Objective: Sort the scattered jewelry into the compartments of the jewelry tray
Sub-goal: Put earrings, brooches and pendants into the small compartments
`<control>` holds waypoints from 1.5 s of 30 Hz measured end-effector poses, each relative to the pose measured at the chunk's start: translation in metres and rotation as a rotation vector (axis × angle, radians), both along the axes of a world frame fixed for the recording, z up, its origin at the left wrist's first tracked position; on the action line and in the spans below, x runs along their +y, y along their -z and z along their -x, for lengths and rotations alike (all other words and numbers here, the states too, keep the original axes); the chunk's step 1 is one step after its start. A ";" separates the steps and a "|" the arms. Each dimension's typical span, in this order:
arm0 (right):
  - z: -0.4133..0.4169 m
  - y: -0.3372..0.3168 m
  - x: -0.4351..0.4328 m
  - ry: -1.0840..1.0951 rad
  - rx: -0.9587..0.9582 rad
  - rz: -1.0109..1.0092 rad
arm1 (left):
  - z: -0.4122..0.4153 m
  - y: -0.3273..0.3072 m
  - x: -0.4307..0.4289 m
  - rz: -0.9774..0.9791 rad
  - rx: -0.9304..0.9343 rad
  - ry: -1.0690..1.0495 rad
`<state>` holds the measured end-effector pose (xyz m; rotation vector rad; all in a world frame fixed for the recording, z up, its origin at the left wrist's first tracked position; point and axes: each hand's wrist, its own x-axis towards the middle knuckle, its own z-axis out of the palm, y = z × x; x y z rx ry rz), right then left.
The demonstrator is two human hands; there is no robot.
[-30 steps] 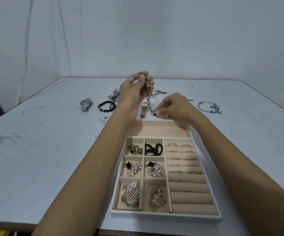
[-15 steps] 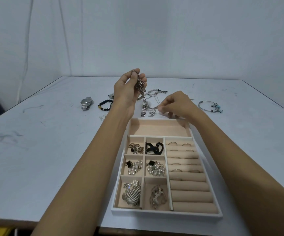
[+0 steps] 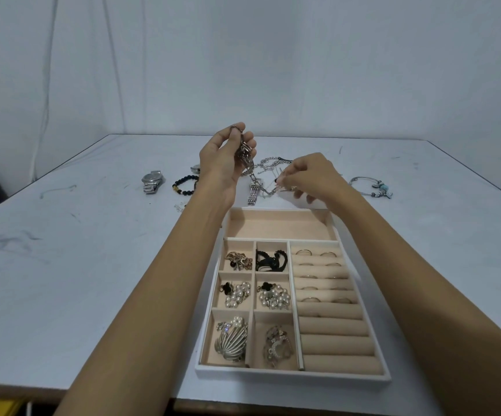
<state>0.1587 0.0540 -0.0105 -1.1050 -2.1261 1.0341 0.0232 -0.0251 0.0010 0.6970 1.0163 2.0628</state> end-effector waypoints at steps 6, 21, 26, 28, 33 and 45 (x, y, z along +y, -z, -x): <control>-0.001 -0.009 0.000 -0.003 0.234 0.020 | 0.000 0.002 0.001 0.022 0.037 0.012; -0.019 -0.011 0.007 -0.139 -0.168 0.046 | -0.003 0.001 0.001 0.019 0.083 0.030; -0.011 -0.003 0.012 -0.107 -0.184 -0.043 | -0.007 -0.006 -0.002 -0.041 0.060 0.071; -0.002 0.004 0.016 -0.042 -0.170 -0.179 | -0.009 -0.010 -0.003 -0.076 0.036 0.102; 0.018 0.020 0.021 -0.044 -0.359 -0.356 | -0.008 -0.018 -0.004 -0.168 -0.055 0.152; -0.012 0.027 0.065 0.368 -0.142 -0.372 | 0.024 -0.017 -0.004 -0.390 -0.461 0.012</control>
